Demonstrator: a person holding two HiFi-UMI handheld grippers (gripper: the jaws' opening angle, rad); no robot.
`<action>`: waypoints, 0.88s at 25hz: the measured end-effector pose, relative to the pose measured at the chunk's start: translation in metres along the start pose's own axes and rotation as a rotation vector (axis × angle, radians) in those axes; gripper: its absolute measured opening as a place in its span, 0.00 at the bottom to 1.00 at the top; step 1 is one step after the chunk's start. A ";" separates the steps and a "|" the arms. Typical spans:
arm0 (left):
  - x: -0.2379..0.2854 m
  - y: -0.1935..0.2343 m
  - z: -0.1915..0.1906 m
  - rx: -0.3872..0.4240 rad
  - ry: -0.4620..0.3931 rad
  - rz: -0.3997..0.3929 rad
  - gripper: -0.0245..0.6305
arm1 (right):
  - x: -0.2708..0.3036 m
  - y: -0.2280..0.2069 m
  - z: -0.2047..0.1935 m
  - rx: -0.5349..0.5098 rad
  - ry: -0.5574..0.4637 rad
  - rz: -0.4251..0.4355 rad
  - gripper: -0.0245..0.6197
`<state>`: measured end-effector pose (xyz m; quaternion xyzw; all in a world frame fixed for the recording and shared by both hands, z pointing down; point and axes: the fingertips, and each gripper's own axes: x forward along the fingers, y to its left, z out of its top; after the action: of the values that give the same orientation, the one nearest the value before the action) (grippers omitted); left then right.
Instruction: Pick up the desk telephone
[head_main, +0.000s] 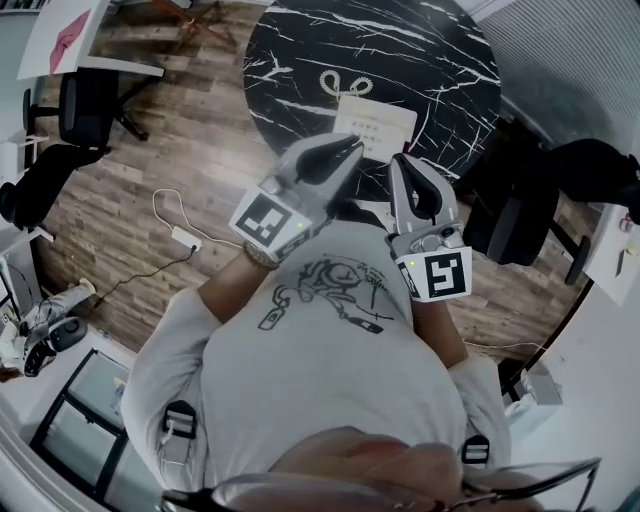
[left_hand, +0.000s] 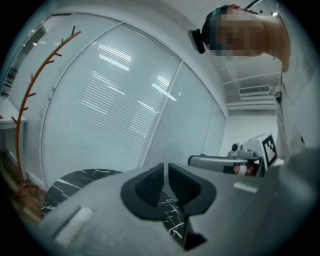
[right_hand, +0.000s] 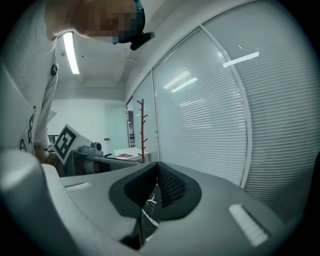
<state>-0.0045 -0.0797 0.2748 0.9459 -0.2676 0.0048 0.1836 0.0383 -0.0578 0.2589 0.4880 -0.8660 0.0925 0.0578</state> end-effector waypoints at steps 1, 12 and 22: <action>0.004 0.002 -0.004 -0.001 0.010 -0.001 0.08 | 0.000 -0.005 -0.005 0.003 0.008 -0.004 0.05; 0.026 0.041 -0.074 -0.032 0.129 0.022 0.28 | 0.018 -0.039 -0.075 0.030 0.127 -0.015 0.21; 0.041 0.081 -0.158 -0.092 0.232 0.063 0.44 | 0.033 -0.068 -0.152 0.078 0.206 -0.071 0.36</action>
<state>0.0036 -0.1087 0.4546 0.9206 -0.2741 0.1076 0.2564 0.0815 -0.0865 0.4210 0.5081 -0.8335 0.1734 0.1306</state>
